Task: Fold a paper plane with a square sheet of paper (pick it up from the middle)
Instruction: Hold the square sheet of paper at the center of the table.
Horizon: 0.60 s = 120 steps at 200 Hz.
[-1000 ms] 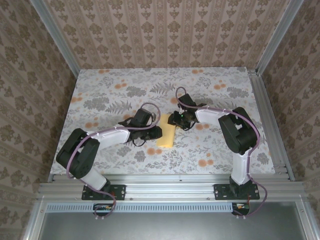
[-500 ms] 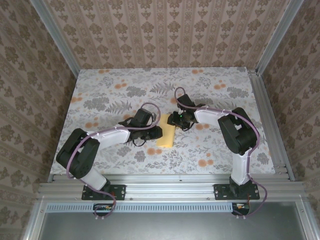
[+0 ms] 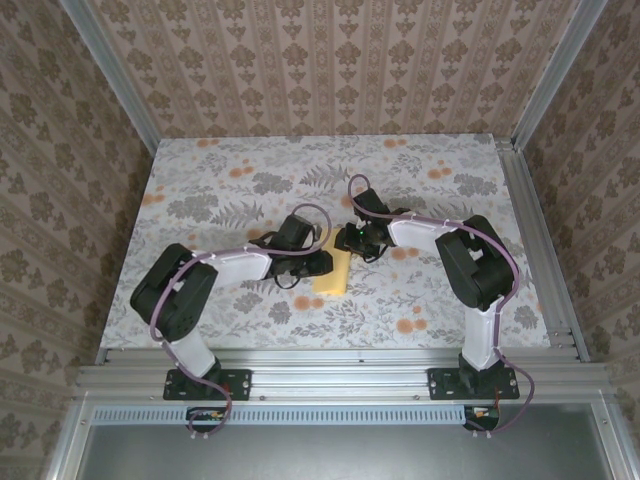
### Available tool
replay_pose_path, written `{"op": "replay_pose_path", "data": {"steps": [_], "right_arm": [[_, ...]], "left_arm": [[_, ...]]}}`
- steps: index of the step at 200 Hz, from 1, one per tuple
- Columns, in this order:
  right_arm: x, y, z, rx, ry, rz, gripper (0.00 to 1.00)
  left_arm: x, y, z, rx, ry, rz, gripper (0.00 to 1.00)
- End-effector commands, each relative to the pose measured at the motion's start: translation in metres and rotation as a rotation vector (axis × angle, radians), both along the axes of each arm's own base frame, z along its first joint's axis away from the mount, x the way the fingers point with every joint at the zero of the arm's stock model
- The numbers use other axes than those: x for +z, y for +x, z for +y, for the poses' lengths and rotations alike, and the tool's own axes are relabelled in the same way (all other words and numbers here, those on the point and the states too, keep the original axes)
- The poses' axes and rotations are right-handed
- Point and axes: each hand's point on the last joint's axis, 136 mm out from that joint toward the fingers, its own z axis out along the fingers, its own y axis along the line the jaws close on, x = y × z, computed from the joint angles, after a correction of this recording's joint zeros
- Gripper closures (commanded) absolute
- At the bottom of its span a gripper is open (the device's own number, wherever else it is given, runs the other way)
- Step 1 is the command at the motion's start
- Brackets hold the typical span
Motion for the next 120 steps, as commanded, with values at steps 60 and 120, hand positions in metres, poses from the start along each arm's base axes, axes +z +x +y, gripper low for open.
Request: {"op": "replay_pose_path", "data": {"steps": [60, 120], "right_arm": [[-0.015, -0.019, -0.016, -0.023, -0.075, 0.074, 0.55], [-0.011, -0.017, -0.016, -0.019, -0.074, 0.062, 0.55]], "left_arm": [[-0.014, 0.001, 0.0, -0.028, 0.063, 0.009, 0.71], [-0.021, -0.002, 0.007, -0.039, 0.109, 0.015, 0.71]]}}
